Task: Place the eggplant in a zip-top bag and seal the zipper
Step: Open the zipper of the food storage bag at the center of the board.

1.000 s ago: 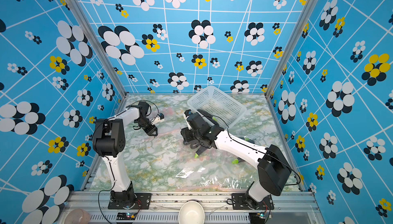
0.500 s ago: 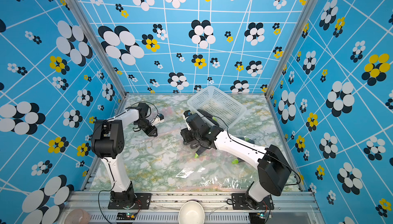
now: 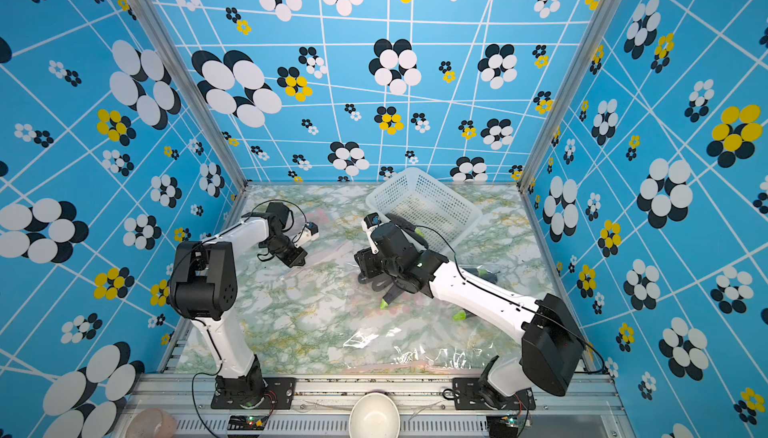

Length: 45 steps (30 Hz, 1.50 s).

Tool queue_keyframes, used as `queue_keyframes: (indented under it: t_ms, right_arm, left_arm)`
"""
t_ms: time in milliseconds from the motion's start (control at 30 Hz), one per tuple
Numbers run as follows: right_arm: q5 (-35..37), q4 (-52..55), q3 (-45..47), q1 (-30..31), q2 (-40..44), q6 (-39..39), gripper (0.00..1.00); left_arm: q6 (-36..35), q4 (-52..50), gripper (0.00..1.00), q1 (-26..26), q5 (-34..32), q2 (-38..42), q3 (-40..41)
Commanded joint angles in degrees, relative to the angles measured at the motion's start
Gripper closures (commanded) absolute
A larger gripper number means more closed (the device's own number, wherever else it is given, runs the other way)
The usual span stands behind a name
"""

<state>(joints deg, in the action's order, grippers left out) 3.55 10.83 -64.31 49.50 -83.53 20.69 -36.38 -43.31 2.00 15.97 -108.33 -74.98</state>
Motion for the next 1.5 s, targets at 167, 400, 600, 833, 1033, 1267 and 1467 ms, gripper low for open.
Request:
queue_keyframes:
  t_ms: [167, 400, 600, 833, 1033, 1267, 1467]
  right_arm:
    - [-2.1, -9.8, 3.4, 1.1, 1.0, 8.8, 0.46]
    - [-0.9, -14.2, 3.0, 2.1, -2.9, 18.7, 0.47]
    - [-4.4, -21.7, 2.3, 2.5, -7.8, 25.5, 0.48]
    - [-6.1, -20.1, -3.9, 4.7, -12.7, 25.4, 0.48]
    - [-5.9, -17.9, -8.3, 6.3, -16.5, 24.9, 0.49]
    - [-4.8, -14.9, -12.6, 6.8, -20.6, 25.0, 0.54]
    - [1.2, -9.6, -16.6, 6.8, -23.0, 26.1, 0.60]
  left_arm:
    - [16.2, -1.9, 1.00, 0.3, 5.4, 11.7, 1.6]
    - [32.0, 1.8, 1.00, 1.3, 10.0, 28.1, 10.2]
    - [40.5, 8.3, 1.00, 2.1, 14.7, 40.4, 21.1]
    - [42.0, 8.7, 1.00, 3.0, 16.1, 41.6, 25.0]
    - [43.1, 9.7, 1.00, 3.7, 16.3, 40.4, 25.0]
    - [43.7, 10.4, 1.00, 4.7, 16.9, 40.3, 24.6]
    - [43.7, 9.6, 1.00, 5.2, 16.7, 40.8, 24.0]
